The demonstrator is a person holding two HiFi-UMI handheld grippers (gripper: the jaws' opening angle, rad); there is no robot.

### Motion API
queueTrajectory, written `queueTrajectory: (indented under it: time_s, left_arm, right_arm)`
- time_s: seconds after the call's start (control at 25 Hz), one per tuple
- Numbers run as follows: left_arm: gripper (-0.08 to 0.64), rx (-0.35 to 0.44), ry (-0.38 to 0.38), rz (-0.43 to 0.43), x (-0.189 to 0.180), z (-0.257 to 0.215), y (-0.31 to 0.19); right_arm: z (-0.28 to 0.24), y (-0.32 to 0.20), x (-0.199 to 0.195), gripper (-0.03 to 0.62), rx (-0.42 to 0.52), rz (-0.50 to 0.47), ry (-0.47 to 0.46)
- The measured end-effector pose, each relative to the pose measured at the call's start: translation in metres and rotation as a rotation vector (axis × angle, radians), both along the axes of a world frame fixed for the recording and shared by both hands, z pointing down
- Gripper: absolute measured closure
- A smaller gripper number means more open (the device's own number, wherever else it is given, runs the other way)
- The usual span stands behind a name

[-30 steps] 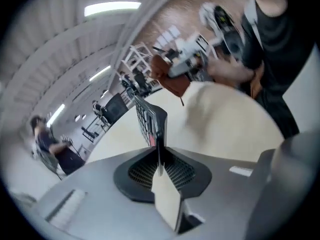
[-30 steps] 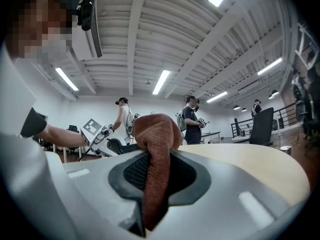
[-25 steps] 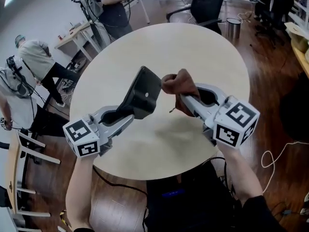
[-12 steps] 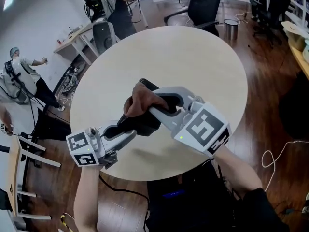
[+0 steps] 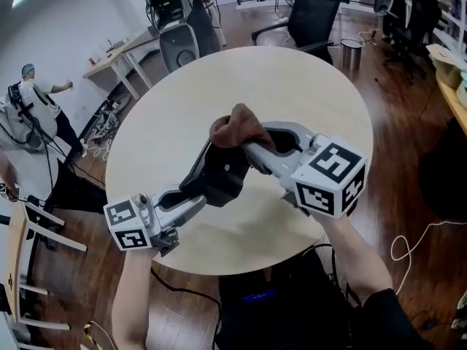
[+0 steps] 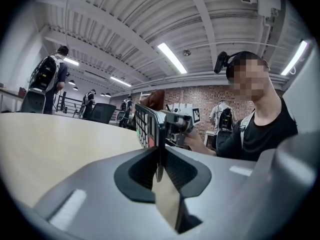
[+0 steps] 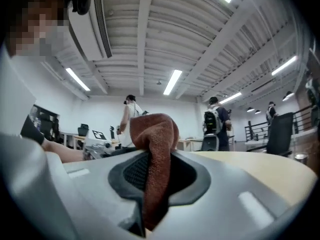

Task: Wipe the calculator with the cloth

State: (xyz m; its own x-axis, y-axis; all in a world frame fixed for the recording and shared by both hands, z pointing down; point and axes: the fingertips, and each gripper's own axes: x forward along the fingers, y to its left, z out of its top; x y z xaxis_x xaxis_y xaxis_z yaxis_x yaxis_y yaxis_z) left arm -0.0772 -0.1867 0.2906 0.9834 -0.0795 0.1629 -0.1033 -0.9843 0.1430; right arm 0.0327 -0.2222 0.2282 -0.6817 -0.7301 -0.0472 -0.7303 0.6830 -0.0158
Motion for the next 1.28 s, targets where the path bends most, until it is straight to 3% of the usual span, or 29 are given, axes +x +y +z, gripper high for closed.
queueTrajectory:
  time_s: [0.08, 0.16, 0.28, 0.6, 0.68, 0.76, 0.84, 0.92, 1.08, 1.28]
  left_arm:
    - [0.511, 0.002, 0.003, 0.003, 0.005, 0.0, 0.002]
    - [0.511, -0.001, 0.012, 0.014, 0.01, 0.001, 0.007]
    - [0.511, -0.008, 0.03, 0.033, 0.008, 0.004, 0.017]
    - [0.512, -0.087, 0.125, 0.032, 0.008, -0.002, 0.012]
    - [0.512, -0.107, 0.141, 0.027, 0.011, -0.002, 0.01]
    - [0.512, -0.119, 0.155, 0.024, 0.011, -0.004, 0.007]
    - [0.512, -0.125, 0.168, 0.031, 0.009, -0.006, 0.007]
    - [0.512, -0.126, 0.178, 0.047, 0.01, -0.008, 0.011]
    - [0.511, -0.12, 0.193, 0.089, 0.001, -0.009, 0.024]
    - [0.506, -0.138, 0.217, 0.096, -0.002, -0.007, 0.028]
  right_arm:
    - [-0.01, 0.021, -0.031, 0.528, 0.026, -0.106, 0.012]
    - [-0.01, 0.034, -0.054, 0.528, 0.07, -0.148, 0.086]
    - [-0.005, 0.032, -0.056, 0.528, 0.111, -0.091, 0.159]
    - [0.012, -0.025, 0.029, 0.528, -0.026, 0.136, 0.06]
    - [0.006, -0.014, 0.031, 0.528, -0.029, 0.101, 0.011]
    - [-0.006, 0.009, 0.004, 0.528, 0.007, 0.003, 0.014]
    - [-0.012, 0.032, -0.033, 0.528, 0.044, -0.099, 0.061]
    - [-0.01, 0.044, -0.056, 0.528, 0.064, -0.133, 0.128]
    - [-0.004, 0.033, -0.051, 0.528, 0.063, -0.063, 0.162]
    - [0.005, -0.004, -0.001, 0.528, 0.001, 0.072, 0.117]
